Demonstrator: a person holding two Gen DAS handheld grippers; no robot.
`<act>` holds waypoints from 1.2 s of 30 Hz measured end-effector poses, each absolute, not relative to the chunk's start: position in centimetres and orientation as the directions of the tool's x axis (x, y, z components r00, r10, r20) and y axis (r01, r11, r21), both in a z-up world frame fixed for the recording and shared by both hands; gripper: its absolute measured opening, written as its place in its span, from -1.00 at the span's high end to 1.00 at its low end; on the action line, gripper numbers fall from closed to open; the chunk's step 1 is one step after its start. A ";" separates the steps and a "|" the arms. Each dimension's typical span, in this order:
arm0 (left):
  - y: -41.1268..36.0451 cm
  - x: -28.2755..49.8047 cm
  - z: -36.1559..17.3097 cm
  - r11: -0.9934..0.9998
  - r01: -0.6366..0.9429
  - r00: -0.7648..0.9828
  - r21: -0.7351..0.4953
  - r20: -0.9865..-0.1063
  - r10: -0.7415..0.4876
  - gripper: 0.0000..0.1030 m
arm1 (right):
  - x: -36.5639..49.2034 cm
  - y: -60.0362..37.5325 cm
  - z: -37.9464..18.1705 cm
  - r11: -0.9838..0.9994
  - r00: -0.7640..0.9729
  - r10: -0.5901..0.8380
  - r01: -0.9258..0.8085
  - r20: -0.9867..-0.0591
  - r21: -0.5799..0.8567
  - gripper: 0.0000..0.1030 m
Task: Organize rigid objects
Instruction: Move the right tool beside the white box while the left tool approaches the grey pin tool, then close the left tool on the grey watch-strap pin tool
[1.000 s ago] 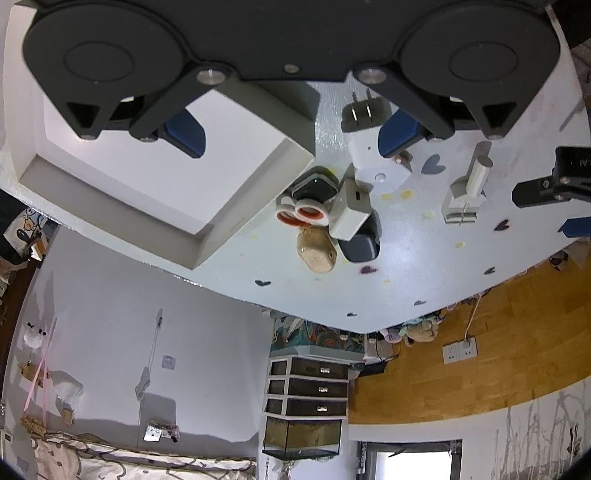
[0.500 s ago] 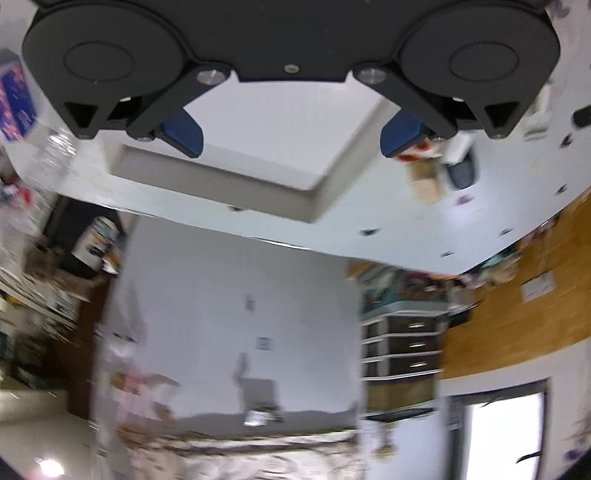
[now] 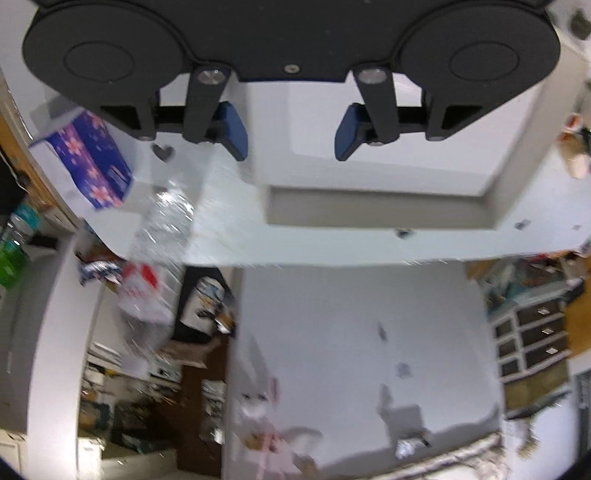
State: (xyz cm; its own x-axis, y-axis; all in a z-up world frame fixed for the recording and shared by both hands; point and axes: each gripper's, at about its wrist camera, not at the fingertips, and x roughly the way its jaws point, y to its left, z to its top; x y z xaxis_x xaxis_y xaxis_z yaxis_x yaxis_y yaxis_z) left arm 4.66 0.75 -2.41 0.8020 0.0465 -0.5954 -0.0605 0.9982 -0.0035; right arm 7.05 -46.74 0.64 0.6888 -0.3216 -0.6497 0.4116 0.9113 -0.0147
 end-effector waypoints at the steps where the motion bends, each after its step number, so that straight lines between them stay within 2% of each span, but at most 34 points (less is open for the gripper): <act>1: 0.8 4.8 -2.6 0.998 -0.068 0.795 -0.002 -0.604 0.053 -1.00 | 7.3 -47.3 0.2 0.908 0.675 -0.329 0.419 -0.661 -0.025 0.10; 7: 0.9 5.2 -3.2 0.997 -0.076 0.771 -0.015 -0.634 0.050 -1.00 | 8.2 -48.4 -2.1 0.908 0.612 -0.319 0.417 -0.724 -0.047 0.40; 11: 0.7 5.2 -3.4 0.999 -0.047 0.773 -0.019 -0.634 0.024 -1.00 | 8.5 -49.2 -3.6 0.912 0.584 -0.285 0.410 -0.760 -0.028 0.85; 14: 0.5 5.3 -3.5 0.999 -0.049 0.771 -0.006 -0.636 0.034 -0.98 | 8.4 -49.2 -3.7 0.916 0.588 -0.276 0.401 -0.760 -0.023 0.86; 31: 0.5 7.7 -4.9 0.998 -0.036 0.736 -0.046 -0.677 -0.005 -0.42 | 8.7 -49.4 -3.9 0.932 0.591 -0.252 0.362 -0.766 -0.027 0.86; 35: 0.5 8.2 -5.7 0.998 -0.045 0.725 -0.051 -0.689 -0.003 -0.13 | 8.7 -49.4 -4.0 0.931 0.592 -0.254 0.365 -0.764 -0.027 0.86; 36: 0.3 8.2 -5.7 0.998 -0.047 0.729 -0.036 -0.685 0.010 -0.01 | 8.7 -49.4 -4.1 0.930 0.594 -0.255 0.367 -0.763 -0.025 0.86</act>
